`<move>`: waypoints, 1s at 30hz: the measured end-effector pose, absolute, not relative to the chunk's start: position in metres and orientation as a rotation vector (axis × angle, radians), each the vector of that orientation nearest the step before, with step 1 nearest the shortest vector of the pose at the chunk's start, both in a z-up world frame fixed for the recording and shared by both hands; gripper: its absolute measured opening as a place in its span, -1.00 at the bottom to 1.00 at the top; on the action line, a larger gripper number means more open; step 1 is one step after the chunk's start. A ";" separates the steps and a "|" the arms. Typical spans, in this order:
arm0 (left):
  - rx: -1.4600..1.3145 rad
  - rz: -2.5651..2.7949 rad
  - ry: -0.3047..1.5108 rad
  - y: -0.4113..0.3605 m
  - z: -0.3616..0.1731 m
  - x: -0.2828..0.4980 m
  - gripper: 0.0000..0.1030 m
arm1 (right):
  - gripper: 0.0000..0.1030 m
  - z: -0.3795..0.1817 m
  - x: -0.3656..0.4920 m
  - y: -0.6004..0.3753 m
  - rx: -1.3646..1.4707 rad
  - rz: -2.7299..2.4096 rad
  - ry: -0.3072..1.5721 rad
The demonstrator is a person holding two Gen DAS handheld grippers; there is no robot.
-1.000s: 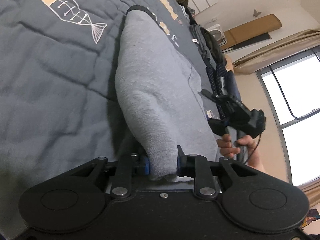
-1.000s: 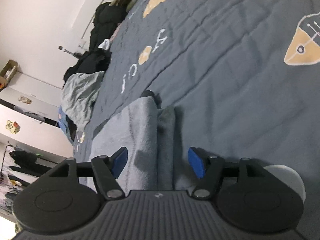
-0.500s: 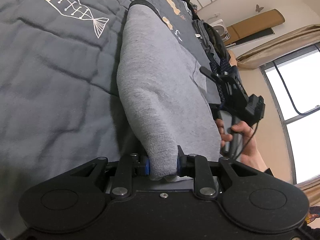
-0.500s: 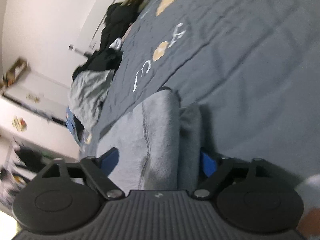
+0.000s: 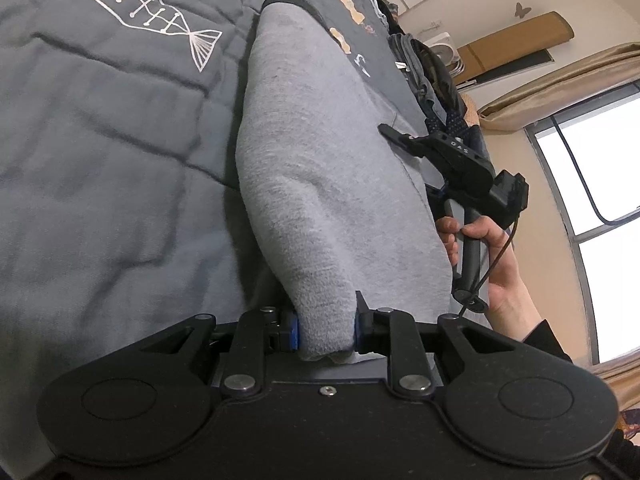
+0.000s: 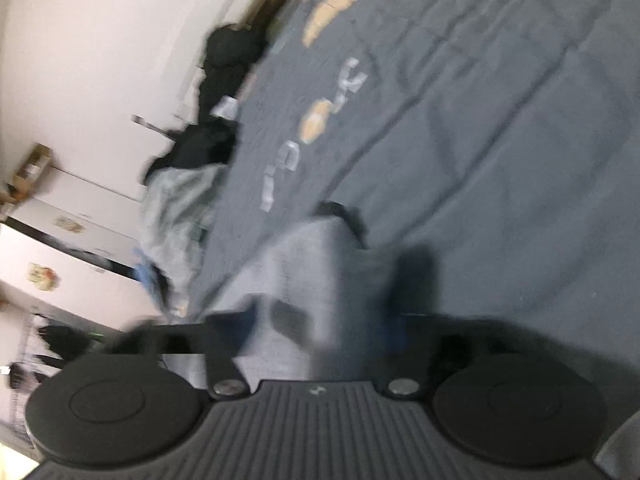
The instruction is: Fold clothes
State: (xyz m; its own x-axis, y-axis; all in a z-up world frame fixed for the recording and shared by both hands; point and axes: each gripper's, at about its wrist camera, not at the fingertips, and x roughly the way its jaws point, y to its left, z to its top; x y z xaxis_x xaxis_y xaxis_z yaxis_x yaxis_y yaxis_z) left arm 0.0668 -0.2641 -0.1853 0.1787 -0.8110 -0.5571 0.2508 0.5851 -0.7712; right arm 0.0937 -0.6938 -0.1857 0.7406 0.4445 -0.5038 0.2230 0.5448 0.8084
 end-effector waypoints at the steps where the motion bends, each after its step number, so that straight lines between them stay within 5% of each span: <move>1: -0.591 -0.814 1.160 -0.264 -0.186 0.067 -0.56 | -0.40 -0.186 0.094 -0.692 1.004 0.139 0.764; 12: -0.445 -0.855 1.136 -0.258 -0.154 0.083 -0.65 | -0.55 -0.163 0.084 -0.685 1.034 0.139 0.671; 30: 0.333 -0.875 1.025 -0.242 0.007 0.248 -0.67 | -0.57 -0.107 0.003 -0.577 1.085 0.026 0.409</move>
State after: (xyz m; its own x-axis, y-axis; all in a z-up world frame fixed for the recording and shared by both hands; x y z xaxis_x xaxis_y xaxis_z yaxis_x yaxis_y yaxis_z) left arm 0.2481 -0.2424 0.0072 0.2290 -0.4751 -0.8496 0.7648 0.6278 -0.1449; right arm 0.0035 -0.5771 -0.1065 0.9249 0.2192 -0.3108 0.1776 0.4738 0.8625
